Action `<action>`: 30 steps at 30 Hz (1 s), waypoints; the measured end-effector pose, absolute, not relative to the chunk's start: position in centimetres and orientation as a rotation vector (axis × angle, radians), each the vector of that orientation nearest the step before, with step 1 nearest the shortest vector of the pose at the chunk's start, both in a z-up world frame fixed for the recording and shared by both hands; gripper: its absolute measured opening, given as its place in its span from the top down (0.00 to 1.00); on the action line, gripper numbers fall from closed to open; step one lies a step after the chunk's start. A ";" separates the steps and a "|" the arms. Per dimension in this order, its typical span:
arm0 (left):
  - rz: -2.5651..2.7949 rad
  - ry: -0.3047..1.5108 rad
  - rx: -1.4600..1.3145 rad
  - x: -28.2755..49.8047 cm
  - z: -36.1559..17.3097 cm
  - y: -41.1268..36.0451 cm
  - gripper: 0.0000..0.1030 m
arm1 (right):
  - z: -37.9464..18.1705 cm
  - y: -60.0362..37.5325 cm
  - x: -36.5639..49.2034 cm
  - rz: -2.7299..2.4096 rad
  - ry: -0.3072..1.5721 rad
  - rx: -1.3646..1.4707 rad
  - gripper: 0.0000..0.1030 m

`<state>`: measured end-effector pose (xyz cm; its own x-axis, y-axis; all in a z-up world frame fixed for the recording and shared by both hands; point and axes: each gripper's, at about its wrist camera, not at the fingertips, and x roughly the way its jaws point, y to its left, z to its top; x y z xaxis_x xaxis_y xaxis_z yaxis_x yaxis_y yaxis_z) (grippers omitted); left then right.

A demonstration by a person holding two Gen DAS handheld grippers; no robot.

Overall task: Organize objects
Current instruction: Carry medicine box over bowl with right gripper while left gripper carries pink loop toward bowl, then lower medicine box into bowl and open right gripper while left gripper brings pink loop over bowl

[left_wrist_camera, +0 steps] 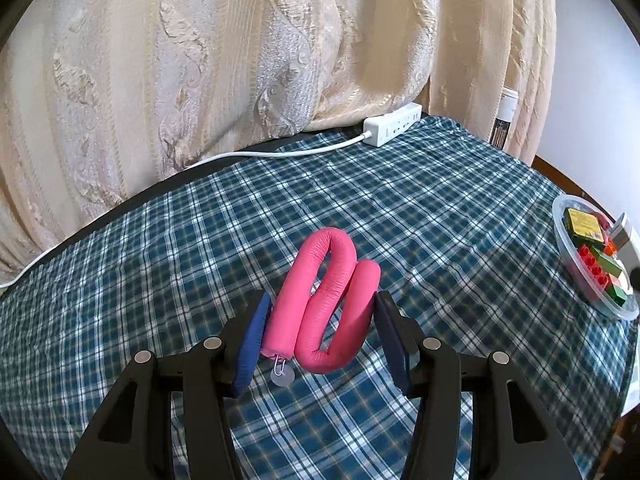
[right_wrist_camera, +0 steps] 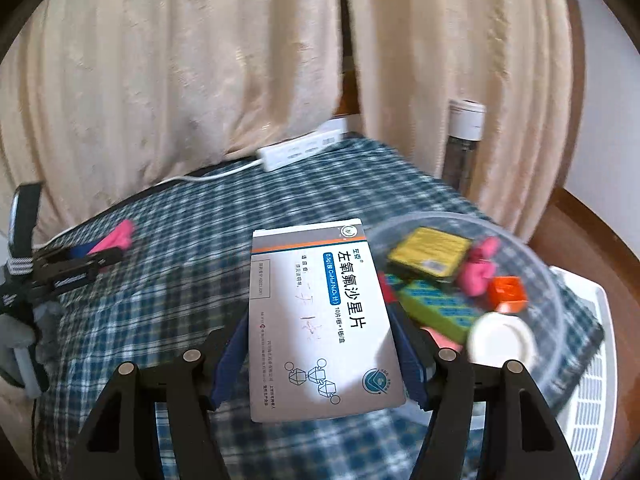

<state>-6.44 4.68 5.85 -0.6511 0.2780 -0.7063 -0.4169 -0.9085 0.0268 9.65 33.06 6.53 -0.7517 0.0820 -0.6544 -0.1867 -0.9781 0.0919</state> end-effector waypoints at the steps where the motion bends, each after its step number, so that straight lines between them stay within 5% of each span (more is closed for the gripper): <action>1: 2.534 0.264 -1.039 -6.3 5.9 4.9 0.47 | 6.6 33.7 9.8 2.789 0.242 -1.025 0.33; 30: 2.402 0.302 -0.956 -1.3 8.0 13.1 0.47 | 3.8 46.3 11.0 2.461 0.471 -0.934 0.33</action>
<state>-1.25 13.09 8.00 -0.6079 0.3943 -0.6892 -0.5528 -0.8333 0.0109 10.95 46.33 3.80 -0.6617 0.2988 -0.6876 -0.5316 -0.8338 0.1493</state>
